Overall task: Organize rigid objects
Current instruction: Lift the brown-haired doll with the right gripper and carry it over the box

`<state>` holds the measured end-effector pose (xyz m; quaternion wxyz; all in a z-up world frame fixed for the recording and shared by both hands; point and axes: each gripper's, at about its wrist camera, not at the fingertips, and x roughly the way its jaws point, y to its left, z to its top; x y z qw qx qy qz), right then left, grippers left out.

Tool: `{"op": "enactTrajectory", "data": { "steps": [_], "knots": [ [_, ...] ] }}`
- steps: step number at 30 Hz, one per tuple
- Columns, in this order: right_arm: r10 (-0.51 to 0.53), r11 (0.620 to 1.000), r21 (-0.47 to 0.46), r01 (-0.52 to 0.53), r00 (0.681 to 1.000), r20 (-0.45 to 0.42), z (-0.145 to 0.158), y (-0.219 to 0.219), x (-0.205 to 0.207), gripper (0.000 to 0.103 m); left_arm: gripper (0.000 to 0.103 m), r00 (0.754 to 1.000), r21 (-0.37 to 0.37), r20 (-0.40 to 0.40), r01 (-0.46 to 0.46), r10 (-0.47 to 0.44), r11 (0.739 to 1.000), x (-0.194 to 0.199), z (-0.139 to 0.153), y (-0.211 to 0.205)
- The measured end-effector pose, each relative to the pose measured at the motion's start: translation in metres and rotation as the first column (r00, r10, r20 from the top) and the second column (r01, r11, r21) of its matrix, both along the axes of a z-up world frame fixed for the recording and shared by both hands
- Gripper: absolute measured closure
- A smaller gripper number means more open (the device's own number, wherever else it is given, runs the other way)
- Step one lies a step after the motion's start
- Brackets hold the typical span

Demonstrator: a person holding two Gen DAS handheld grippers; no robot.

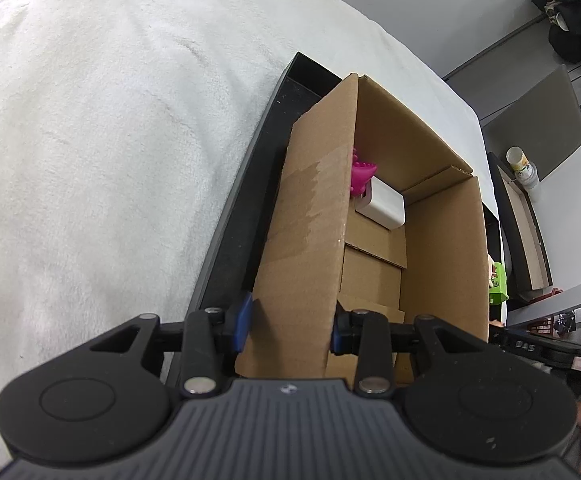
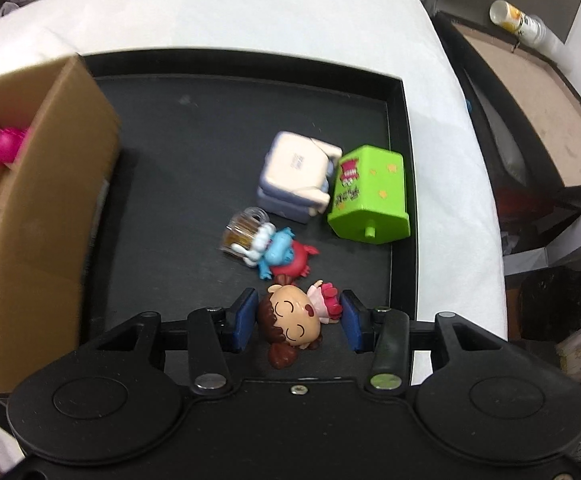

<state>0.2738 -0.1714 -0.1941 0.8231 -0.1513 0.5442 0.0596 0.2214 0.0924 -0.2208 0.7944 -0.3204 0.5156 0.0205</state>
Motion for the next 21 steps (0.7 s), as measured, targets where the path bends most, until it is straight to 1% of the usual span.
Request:
{"op": "enactTrajectory", "data": {
  "steps": [11, 18, 21],
  "knots": [
    [0.04, 0.996, 0.074, -0.046, 0.996, 0.076, 0.056, 0.023, -0.014, 0.059, 0.068, 1.0, 0.002, -0.001, -0.008, 0.008, 1.0, -0.003, 0.001, 0.002],
    [0.074, 0.992, 0.091, -0.085, 0.989, 0.125, 0.085, 0.043, -0.022, 0.059, 0.068, 1.0, 0.0, -0.005, -0.021, 0.021, 1.0, -0.004, 0.003, 0.005],
    [0.085, 0.991, 0.094, -0.099, 0.987, 0.137, 0.093, 0.049, -0.023, 0.059, 0.068, 1.0, 0.006, -0.006, -0.023, 0.023, 1.0, -0.004, 0.004, 0.004]
  ]
}}
